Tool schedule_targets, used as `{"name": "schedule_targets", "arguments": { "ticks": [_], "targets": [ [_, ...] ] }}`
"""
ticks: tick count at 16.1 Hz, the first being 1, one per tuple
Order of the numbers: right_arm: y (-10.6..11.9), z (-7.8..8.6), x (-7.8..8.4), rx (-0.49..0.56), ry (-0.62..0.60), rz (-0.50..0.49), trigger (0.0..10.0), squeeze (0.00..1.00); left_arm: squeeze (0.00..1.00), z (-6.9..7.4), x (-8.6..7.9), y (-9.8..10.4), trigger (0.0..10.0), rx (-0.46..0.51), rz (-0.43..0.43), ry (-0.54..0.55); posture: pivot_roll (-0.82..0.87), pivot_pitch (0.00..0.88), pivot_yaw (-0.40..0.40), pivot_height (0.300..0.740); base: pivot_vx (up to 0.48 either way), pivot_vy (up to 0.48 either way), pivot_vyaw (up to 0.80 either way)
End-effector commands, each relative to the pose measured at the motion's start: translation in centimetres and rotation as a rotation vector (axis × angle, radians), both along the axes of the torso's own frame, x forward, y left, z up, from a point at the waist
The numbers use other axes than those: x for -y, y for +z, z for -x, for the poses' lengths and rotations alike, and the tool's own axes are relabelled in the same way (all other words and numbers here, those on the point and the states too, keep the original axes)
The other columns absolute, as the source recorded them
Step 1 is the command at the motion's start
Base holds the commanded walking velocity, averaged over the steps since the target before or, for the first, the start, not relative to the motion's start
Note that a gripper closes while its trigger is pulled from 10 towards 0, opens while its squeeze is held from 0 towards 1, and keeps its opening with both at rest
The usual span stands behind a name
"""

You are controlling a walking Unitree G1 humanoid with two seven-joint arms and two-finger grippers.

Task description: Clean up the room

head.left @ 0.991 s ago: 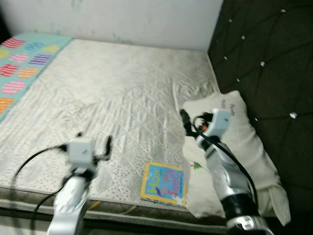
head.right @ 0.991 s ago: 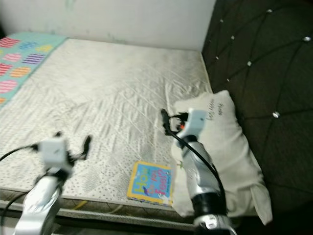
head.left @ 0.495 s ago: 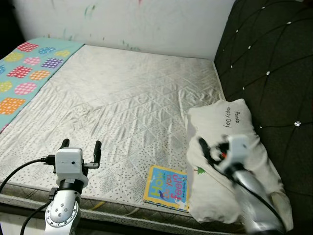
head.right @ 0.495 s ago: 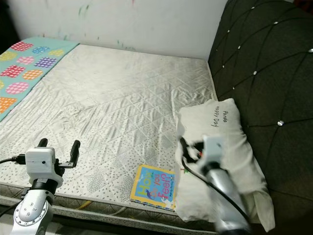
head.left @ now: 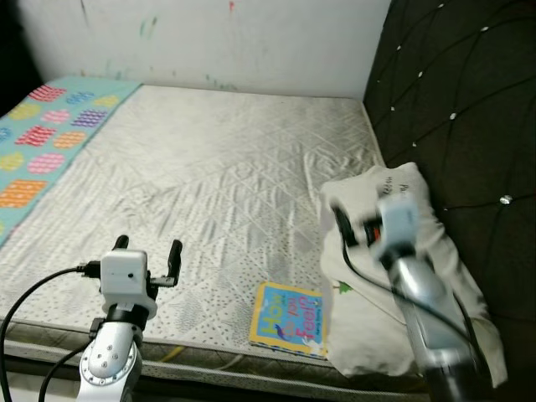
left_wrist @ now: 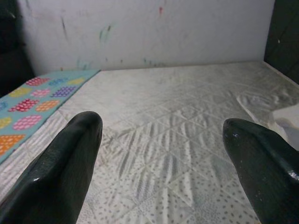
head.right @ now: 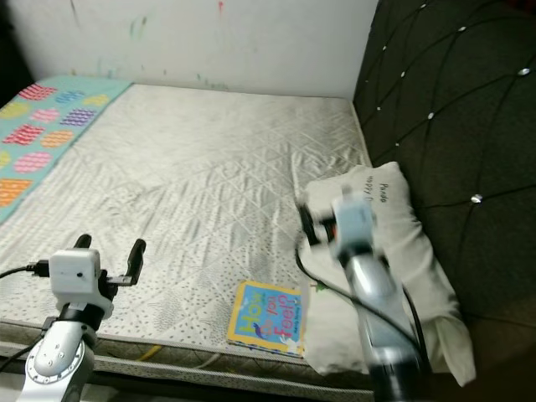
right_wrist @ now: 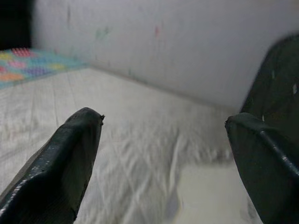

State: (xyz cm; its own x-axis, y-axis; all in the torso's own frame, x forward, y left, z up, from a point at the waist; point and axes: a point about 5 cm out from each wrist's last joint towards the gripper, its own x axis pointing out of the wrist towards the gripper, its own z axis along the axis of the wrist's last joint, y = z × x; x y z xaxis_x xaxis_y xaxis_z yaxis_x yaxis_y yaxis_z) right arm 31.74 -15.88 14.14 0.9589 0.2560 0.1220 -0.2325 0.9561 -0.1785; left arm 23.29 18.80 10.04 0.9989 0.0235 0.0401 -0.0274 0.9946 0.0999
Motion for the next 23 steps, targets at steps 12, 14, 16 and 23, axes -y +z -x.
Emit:
{"name": "schedule_targets", "arguments": {
  "ticks": [12,14,16,23],
  "targets": [
    [-3.5,3.1,2.7,-0.154,-0.319,-0.174,10.0,0.0,0.0,-0.1,-0.1,1.4,10.0,0.021,0.098,0.029,-0.06,0.0,-0.055,0.74,0.0,0.0,-0.13],
    [-3.5,3.2,3.1,-0.155,-0.321,-0.16,10.0,0.0,0.0,-0.4,0.4,1.9,10.0,0.031,0.101,0.012,-0.07,0.0,-0.056,0.74,0.0,0.0,-0.8],
    [-3.4,3.2,3.0,-0.164,-0.335,-0.164,10.0,0.0,0.0,-0.5,0.5,2.0,10.0,0.025,0.147,0.006,-0.07,0.0,-0.057,0.74,0.0,0.0,-0.8],
    [-3.3,2.9,2.5,-0.171,-0.303,-0.159,10.0,0.0,0.0,-0.6,0.7,2.1,10.0,0.011,0.191,0.004,-0.05,0.001,-0.072,0.74,0.0,0.183,-0.75]
  ]
}}
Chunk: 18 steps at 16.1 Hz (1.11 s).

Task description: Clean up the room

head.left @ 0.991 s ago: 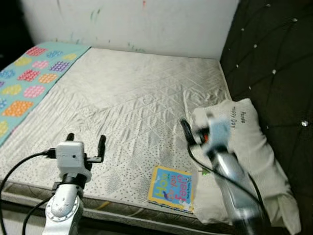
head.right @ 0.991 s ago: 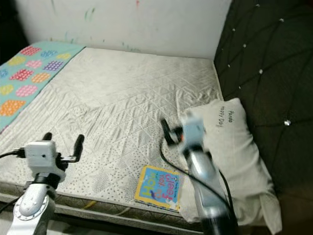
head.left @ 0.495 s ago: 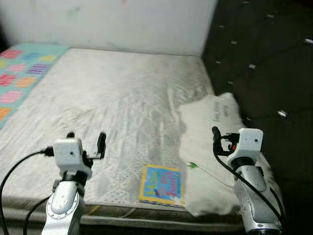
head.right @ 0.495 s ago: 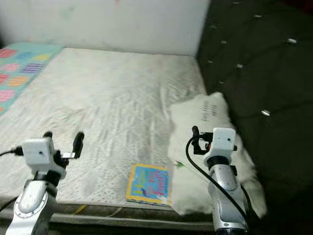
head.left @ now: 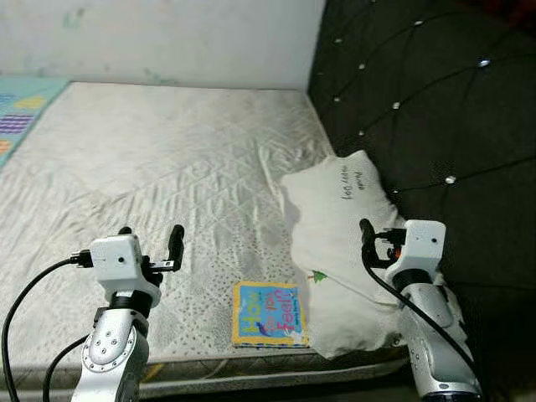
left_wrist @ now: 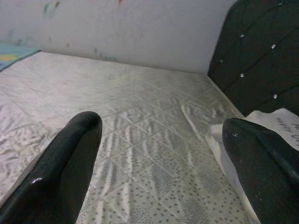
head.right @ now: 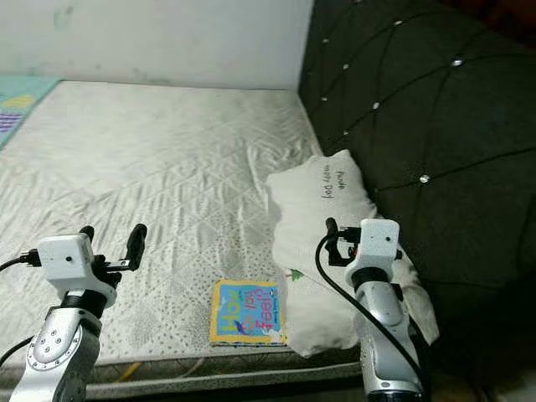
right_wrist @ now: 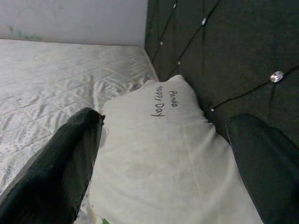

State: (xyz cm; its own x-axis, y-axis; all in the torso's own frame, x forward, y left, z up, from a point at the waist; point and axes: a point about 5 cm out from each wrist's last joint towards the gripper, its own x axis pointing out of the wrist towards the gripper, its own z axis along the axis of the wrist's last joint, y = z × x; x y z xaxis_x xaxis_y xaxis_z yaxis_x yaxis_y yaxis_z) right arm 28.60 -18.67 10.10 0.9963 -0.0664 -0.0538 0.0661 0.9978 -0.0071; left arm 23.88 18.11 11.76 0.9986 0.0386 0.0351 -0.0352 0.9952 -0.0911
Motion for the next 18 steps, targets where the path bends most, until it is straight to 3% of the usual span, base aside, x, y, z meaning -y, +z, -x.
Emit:
{"name": "schedule_targets", "arguments": {
  "ticks": [1,18],
  "targets": [
    [0.8,-0.3,-0.3,0.024,0.017,0.0,10.0,0.0,0.0,0.0,0.0,0.4,10.0,0.009,0.002,-0.003,-0.05,0.001,-0.072,0.74,0.0,0.259,0.0],
    [0.7,-0.5,-1.7,0.005,0.138,-0.023,10.0,0.0,0.0,-0.2,0.0,0.3,10.0,-0.005,0.018,0.002,-0.06,0.0,-0.073,0.74,0.0,0.309,0.0]
  ]
}}
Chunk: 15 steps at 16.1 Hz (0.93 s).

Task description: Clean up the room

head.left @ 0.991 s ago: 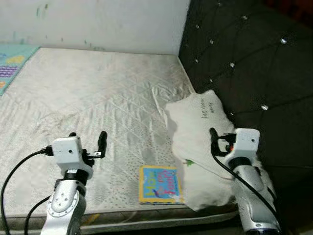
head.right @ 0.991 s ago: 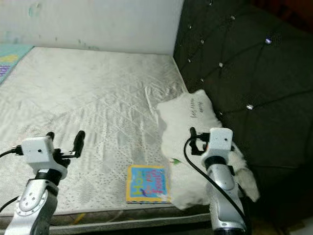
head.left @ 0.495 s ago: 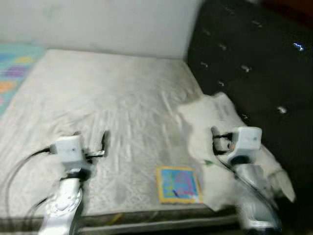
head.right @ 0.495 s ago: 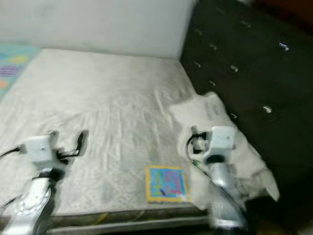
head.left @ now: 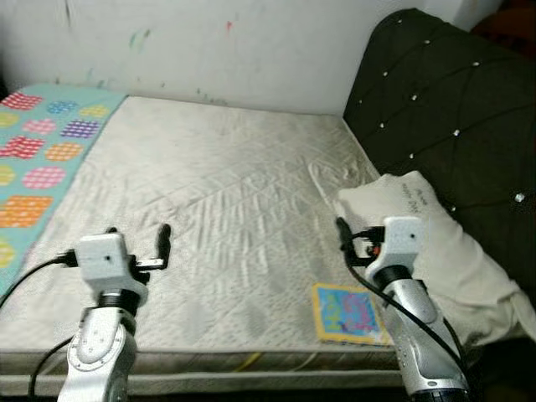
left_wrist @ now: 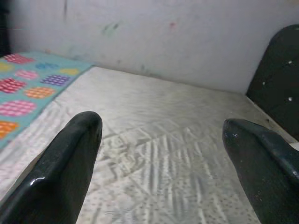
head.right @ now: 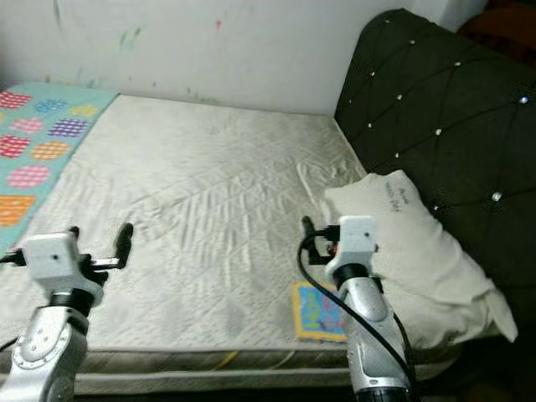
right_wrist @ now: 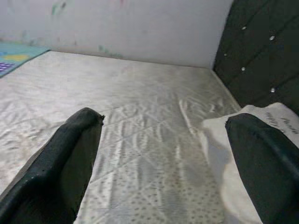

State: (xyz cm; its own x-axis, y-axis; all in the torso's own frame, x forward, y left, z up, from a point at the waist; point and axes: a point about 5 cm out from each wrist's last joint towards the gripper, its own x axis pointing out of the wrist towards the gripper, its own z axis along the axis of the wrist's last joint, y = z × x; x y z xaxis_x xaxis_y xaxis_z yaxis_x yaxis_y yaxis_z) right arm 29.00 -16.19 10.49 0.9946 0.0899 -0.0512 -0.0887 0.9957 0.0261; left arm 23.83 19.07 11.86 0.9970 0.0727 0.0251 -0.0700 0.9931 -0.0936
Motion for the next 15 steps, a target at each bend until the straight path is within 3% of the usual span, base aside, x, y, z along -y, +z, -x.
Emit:
{"name": "schedule_targets", "arguments": {
  "ticks": [1,7,10,15],
  "targets": [
    [0.3,-0.2,0.6,-0.004,0.001,0.019,10.0,0.0,0.0,-0.3,1.0,0.1,10.0,0.004,0.019,-0.027,-0.06,0.002,-0.076,0.74,0.0,0.0,0.0],
    [0.4,-0.4,0.1,-0.017,0.027,0.025,10.0,0.0,0.0,-0.2,0.9,0.1,10.0,0.002,0.029,-0.012,-0.06,0.003,-0.08,0.74,0.0,0.0,0.0],
    [-0.2,-0.6,0.0,-0.098,0.015,0.021,10.0,0.0,0.0,-0.2,0.7,0.1,10.0,0.001,0.03,-0.001,-0.06,0.002,-0.081,0.74,0.0,0.0,0.0],
    [0.4,-0.7,-0.5,-0.057,0.046,0.008,10.0,0.0,0.0,-0.2,-0.4,-0.3,10.0,-0.009,0.012,0.025,-0.06,0.003,-0.078,0.74,0.0,0.0,0.0]
  ]
}}
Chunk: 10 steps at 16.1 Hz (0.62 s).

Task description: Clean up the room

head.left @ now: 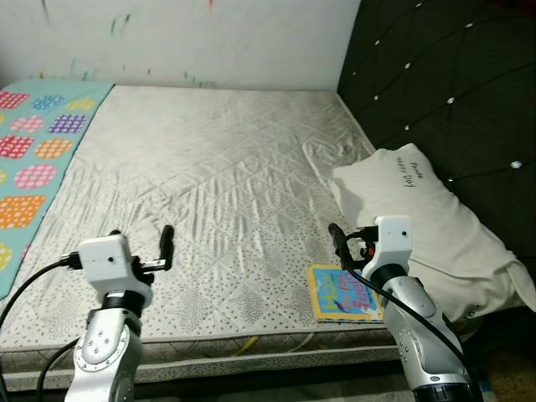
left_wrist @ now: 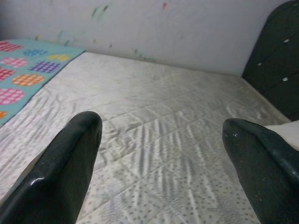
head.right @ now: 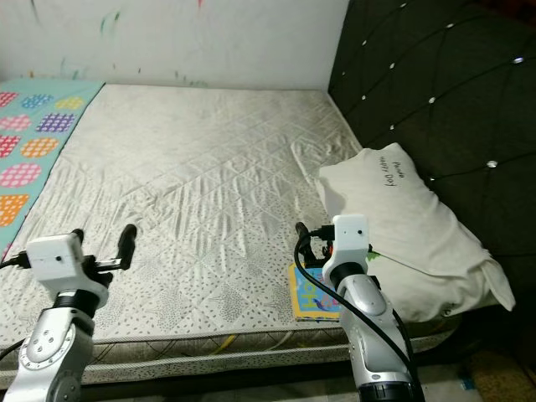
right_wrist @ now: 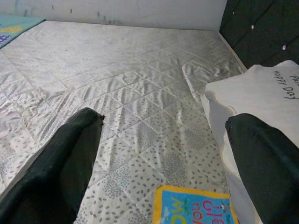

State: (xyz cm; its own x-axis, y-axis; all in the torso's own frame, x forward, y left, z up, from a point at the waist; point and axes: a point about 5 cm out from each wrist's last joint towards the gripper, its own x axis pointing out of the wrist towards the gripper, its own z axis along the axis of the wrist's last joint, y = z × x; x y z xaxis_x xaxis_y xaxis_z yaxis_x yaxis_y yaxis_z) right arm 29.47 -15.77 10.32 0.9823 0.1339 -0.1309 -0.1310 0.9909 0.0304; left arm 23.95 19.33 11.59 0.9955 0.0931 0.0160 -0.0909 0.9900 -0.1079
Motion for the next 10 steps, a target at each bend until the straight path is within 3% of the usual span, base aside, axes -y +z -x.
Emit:
{"name": "schedule_targets", "arguments": {
  "ticks": [1,5,10],
  "targets": [
    [0.6,-0.3,0.0,0.025,-0.002,0.003,10.0,0.0,0.0,-0.1,-0.2,0.0,10.0,-0.002,-0.005,0.006,-0.06,0.003,-0.077,0.74,0.0,0.0,0.0],
    [0.8,-0.5,0.0,0.043,-0.025,0.012,10.0,0.0,0.0,-0.4,-0.6,-0.2,10.0,-0.005,-0.021,0.005,-0.06,0.0,-0.073,0.74,0.0,0.0,0.0],
    [-0.5,-0.3,0.4,-0.006,-0.092,-0.076,10.0,0.0,0.0,-0.4,-1.7,-0.8,10.0,-0.006,-0.065,0.01,-0.06,0.0,-0.071,0.74,0.0,0.0,0.0]
  ]
}}
